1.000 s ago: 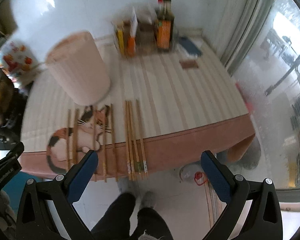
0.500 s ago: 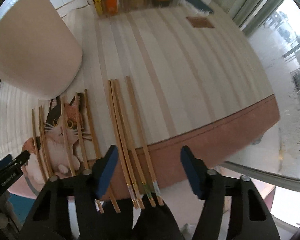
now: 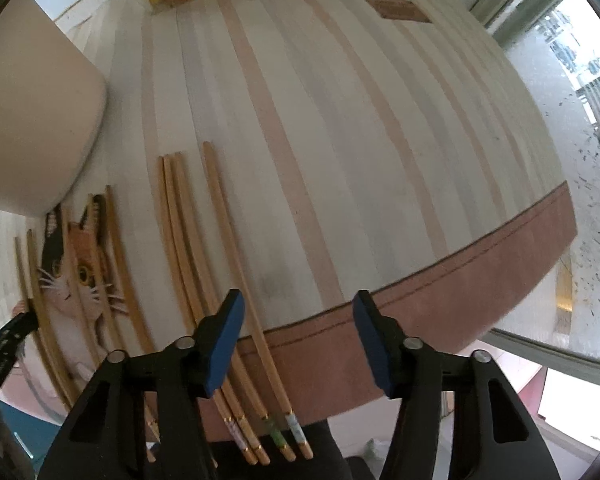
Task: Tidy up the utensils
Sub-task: 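Lower the left tool onto one wooden chopstick and close it while the right tool grasps another, then lift the chopstick in the left tool over the pink holder while the right tool carries its chopstick there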
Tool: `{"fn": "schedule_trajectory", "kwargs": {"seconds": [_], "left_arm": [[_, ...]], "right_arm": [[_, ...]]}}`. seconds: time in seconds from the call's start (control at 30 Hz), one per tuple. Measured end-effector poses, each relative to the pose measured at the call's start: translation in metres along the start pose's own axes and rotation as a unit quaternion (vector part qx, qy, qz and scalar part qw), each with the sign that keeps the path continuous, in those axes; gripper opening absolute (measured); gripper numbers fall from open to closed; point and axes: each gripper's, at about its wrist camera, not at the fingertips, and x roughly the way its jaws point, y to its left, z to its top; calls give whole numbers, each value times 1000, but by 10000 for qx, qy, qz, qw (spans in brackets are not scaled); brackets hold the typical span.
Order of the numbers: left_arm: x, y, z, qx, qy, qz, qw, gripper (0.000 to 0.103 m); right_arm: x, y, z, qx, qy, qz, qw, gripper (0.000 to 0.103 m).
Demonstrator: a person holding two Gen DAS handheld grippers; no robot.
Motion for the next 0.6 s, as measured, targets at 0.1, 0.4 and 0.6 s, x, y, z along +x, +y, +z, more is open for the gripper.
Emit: {"fn": "schedule_trajectory", "kwargs": {"seconds": [0.1,0.4,0.6], "left_arm": [[4,16,6,-308,67,-126,9994,5],[3,37,-7,-894,153,-341,9953,8],[7,-3,-10,-686,129,166,9974,10]], "right_arm": [[4,6,3,-139,-29,270,9995,44],[7,18,22,-395,91,209,9990,11],[8,20,41,-636,212,213,9975,11]]}}
